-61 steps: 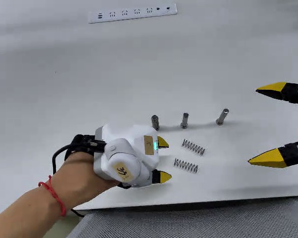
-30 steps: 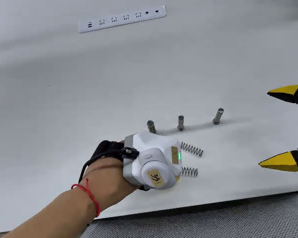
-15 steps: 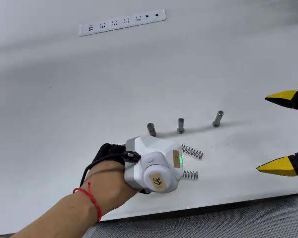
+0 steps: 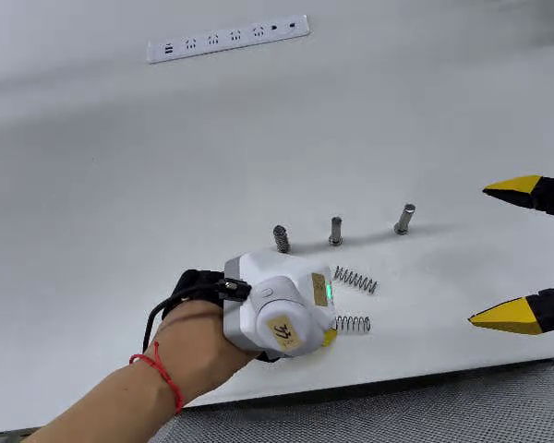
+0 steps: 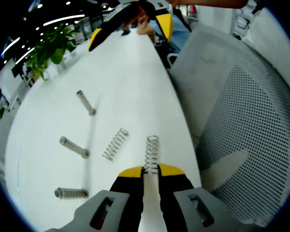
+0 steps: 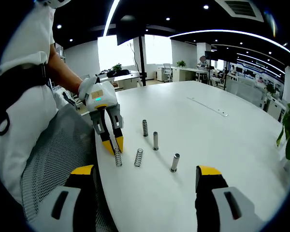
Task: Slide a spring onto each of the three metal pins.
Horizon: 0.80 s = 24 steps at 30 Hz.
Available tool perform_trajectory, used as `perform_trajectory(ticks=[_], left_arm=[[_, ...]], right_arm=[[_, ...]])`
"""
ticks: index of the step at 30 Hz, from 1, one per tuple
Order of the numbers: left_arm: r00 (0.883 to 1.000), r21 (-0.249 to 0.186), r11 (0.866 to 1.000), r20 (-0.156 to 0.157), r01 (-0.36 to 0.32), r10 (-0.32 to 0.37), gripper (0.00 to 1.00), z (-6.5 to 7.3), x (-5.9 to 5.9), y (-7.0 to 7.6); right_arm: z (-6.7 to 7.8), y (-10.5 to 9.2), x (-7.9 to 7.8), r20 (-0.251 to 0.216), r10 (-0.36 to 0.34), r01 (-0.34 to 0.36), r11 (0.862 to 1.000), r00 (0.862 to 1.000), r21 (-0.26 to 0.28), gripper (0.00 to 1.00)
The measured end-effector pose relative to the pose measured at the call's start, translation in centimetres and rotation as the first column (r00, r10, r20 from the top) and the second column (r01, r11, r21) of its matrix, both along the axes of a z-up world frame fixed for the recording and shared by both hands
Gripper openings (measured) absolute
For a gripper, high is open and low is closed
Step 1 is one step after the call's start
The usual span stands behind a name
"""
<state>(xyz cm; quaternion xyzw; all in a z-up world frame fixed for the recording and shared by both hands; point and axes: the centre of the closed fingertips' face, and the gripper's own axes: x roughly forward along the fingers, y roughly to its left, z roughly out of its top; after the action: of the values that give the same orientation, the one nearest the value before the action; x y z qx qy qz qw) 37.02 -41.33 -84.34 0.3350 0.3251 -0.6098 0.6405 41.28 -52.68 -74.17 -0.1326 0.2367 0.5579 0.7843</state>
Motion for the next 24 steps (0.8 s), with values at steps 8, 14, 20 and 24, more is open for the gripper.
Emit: perform_trajectory(ticks=[8,14,20,24], left_arm=[[1.000,-0.044,0.999,-0.012,-0.028,0.027,0.11,0.8,-0.2,-0.1],[0.994,-0.163,0.980,-0.041,-0.110,0.105,0.11,3.1,0.0,-1.1],[0.982,-0.292,0.938,-0.064,-0.186,0.175,0.11,6.2,0.6,-2.0],[0.972,-0.386,0.892,-0.082,-0.236,0.221,0.11,8.8,1.4,-2.7]], right_arm=[[0.2,0.6,-0.3,-0.011,0.004,-0.004,1.000,1.000,0.008,0.84],[1.5,1.7,-0.6,-0.043,-0.005,0.008,0.998,0.999,0.067,0.78],[2.6,3.4,-1.3,-0.073,0.023,-0.015,0.994,0.997,0.108,0.67],[3.4,4.7,-1.6,-0.102,0.038,-0.023,0.989,0.994,0.144,0.55]])
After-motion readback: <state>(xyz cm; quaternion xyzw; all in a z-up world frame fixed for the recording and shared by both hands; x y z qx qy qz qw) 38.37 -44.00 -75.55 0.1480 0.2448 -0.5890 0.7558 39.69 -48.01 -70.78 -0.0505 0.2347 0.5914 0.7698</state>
